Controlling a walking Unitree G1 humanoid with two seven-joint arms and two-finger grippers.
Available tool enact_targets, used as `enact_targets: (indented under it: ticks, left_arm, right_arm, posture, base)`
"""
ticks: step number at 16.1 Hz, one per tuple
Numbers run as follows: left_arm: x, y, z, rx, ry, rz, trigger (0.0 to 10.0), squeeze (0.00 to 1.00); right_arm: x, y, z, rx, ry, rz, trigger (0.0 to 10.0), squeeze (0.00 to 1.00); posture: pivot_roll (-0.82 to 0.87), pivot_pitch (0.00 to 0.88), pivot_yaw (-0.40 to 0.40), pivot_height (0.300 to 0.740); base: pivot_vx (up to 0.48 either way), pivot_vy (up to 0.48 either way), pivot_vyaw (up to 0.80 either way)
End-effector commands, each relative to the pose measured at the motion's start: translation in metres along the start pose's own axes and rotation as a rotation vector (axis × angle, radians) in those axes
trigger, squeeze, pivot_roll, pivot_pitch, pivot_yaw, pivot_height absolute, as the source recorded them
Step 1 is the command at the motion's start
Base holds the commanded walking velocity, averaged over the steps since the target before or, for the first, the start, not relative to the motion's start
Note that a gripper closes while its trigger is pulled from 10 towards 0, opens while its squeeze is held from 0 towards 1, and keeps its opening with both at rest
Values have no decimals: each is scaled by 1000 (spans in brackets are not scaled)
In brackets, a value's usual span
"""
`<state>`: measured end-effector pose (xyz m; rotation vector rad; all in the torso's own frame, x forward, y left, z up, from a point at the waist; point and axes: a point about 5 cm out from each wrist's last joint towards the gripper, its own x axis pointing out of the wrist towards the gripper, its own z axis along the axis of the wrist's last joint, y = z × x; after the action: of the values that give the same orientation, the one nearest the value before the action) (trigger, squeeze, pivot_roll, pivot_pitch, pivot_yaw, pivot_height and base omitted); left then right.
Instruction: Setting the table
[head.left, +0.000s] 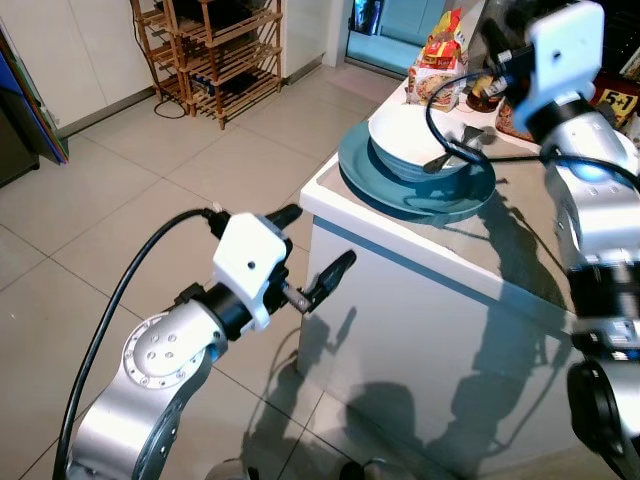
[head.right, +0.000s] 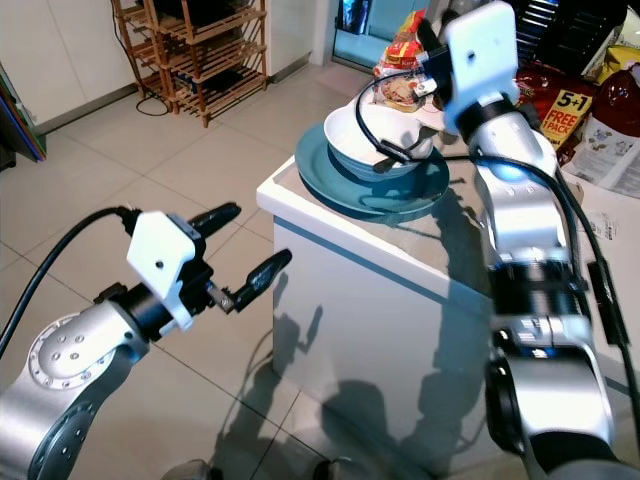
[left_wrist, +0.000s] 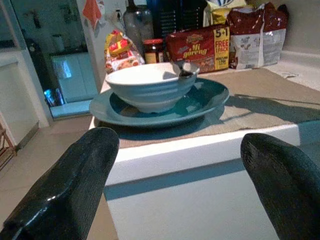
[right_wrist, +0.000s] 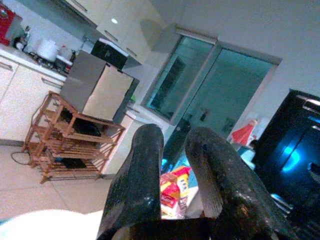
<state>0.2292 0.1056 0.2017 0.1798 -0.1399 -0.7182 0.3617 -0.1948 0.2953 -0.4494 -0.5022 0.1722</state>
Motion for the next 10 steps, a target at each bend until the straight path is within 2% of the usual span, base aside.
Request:
enact_targets:
  ticks: [1,3,6,9,10]
  left_arm:
    - [3,-1,-1,-2,-2,-13,10000,0]
    - [7,-2,0,5,-13,-12,10000,0]
    - [7,-8,-1,-1,-9,-37,10000,0]
    - [10,-9,-1,-8,-19,-67,10000,0]
    - [11,-10,0,-11,-28,-78,10000,0]
  right_arm:
    - [-4,-11,4,-35,-13,-38,0,0]
    - [-14,-13,-5,-49,29,-31,0,0]
    - [-47,-18,-29,-91,147,1,0,0]
    - [-70,-17,-46,-120,237,14,0,0]
    - [-78,-15,-52,-132,264,24,1216,0]
  posture:
    - [22,59,-63,740]
    - [22,60,-66,740]
    - [10,63,-65,740]
    - [2,54,-63,740]
    - [0,59,-62,740]
  base:
    - [0,0,0]
    - [0,0,0]
    - [0,0,0]
    - [0,0,0]
    - [0,0,0]
